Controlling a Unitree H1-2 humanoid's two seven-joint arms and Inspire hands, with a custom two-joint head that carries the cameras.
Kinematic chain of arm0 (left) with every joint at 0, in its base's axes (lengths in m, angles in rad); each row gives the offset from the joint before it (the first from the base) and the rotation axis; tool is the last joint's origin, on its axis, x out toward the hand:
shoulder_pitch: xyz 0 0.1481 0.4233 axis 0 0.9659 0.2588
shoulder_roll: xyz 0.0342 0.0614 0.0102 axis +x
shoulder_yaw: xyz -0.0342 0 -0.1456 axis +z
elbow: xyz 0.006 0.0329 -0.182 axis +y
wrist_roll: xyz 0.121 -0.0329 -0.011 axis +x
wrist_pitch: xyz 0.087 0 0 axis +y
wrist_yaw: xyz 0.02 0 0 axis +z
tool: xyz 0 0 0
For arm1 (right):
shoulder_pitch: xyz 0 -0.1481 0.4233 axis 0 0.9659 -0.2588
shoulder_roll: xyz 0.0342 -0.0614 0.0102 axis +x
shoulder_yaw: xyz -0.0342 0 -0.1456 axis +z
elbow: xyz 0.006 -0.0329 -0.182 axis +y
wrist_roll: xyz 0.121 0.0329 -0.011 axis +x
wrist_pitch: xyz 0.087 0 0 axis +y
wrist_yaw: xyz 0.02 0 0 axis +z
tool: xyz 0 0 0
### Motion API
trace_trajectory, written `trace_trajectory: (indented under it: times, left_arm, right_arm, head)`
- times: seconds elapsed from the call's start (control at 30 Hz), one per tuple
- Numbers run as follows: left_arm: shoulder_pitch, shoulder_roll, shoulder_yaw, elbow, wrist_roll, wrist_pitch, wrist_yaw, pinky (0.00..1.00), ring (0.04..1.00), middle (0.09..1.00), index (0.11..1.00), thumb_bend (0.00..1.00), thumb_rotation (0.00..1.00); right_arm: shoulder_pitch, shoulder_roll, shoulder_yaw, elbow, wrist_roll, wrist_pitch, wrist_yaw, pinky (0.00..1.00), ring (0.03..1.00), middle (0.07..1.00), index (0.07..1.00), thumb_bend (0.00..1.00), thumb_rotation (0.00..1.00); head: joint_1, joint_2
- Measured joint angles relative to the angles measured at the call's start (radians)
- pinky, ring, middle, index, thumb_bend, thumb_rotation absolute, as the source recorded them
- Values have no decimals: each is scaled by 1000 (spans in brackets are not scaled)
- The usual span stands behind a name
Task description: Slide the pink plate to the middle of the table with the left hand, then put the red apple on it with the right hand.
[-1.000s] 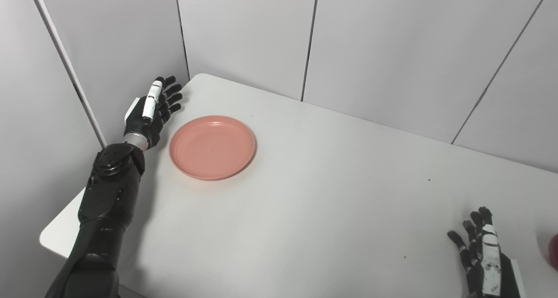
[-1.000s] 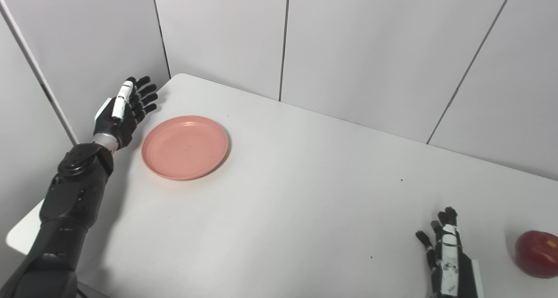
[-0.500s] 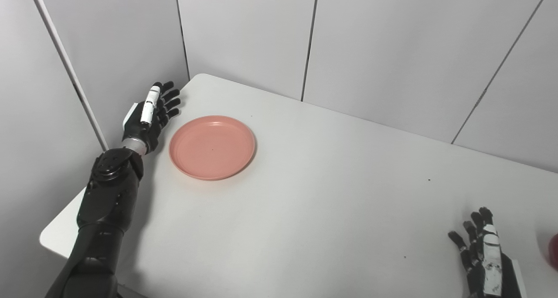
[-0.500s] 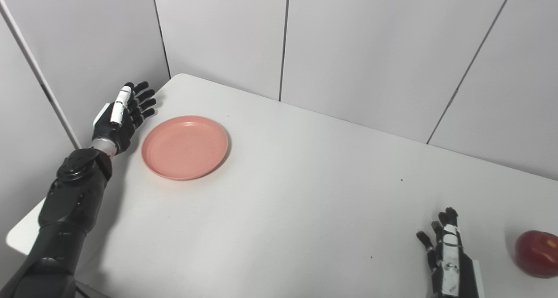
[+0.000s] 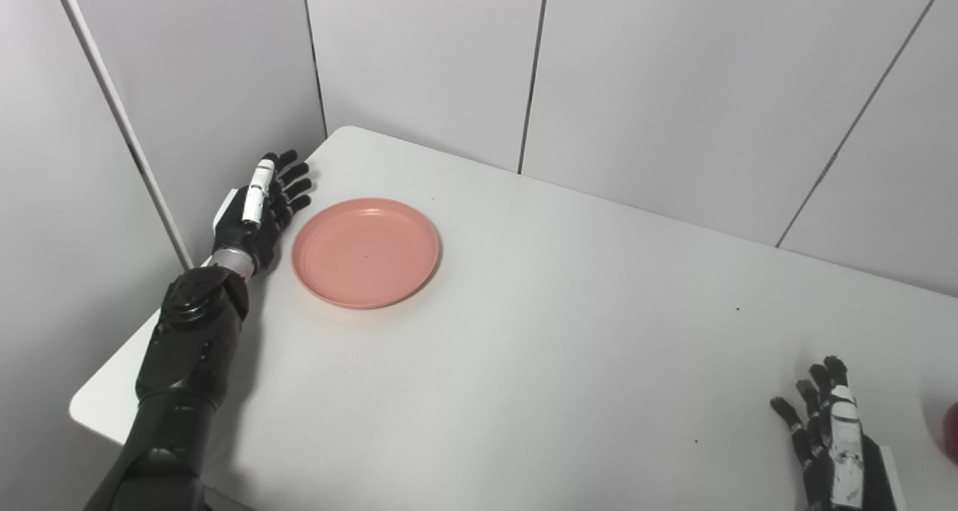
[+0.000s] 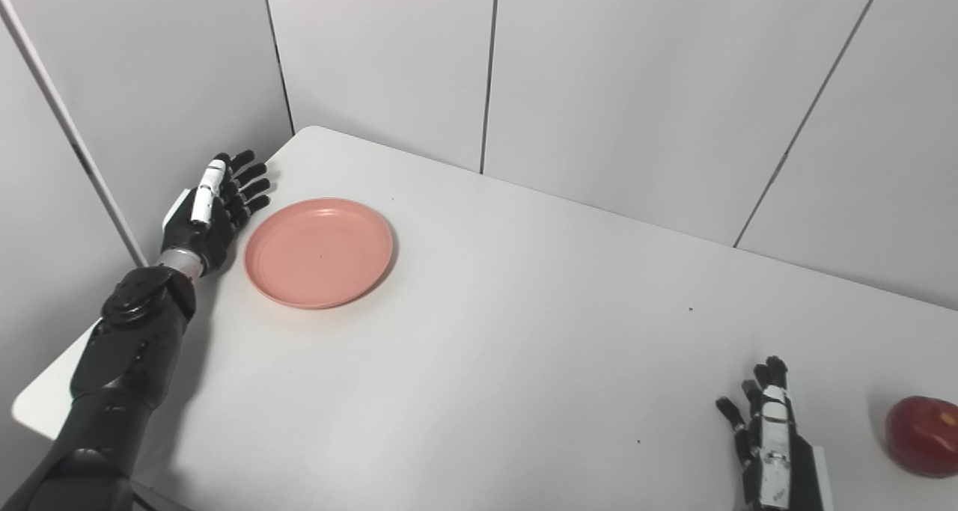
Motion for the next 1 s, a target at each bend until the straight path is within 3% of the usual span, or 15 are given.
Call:
trace_trajectory:
  times: [0.17, 0.33, 0.57, 1.0]
  left_arm:
    - [4, -5, -2, 2, -15, -8, -11, 912, 912, 906, 892, 299, 1000]
    - [5, -6, -13, 32, -14, -47, -25, 913, 916, 912, 900, 360, 1000]
    - [6, -6, -24, 58, -16, -91, -65, 909, 911, 905, 883, 330, 1000]
    - [12, -48, -64, 6, -35, -73, -84, 873, 883, 886, 874, 326, 1000]
  right_arm:
    - [0, 0, 0, 0, 1, 1, 1, 1000, 1000, 1000, 1000, 101, 1000]
    - [0, 0, 0, 0, 2, 1, 1, 1000, 1000, 1000, 1000, 97, 1000]
    - [0, 1, 0, -1, -1, 1, -1, 1000, 1000, 1000, 1000, 92, 1000]
    - [0, 4, 0, 0, 2, 1, 2, 1000, 1000, 1000, 1000, 110, 1000]
  head:
    - [-2, 0]
    - [-2, 2]
    - [-3, 2]
    - [-9, 5]
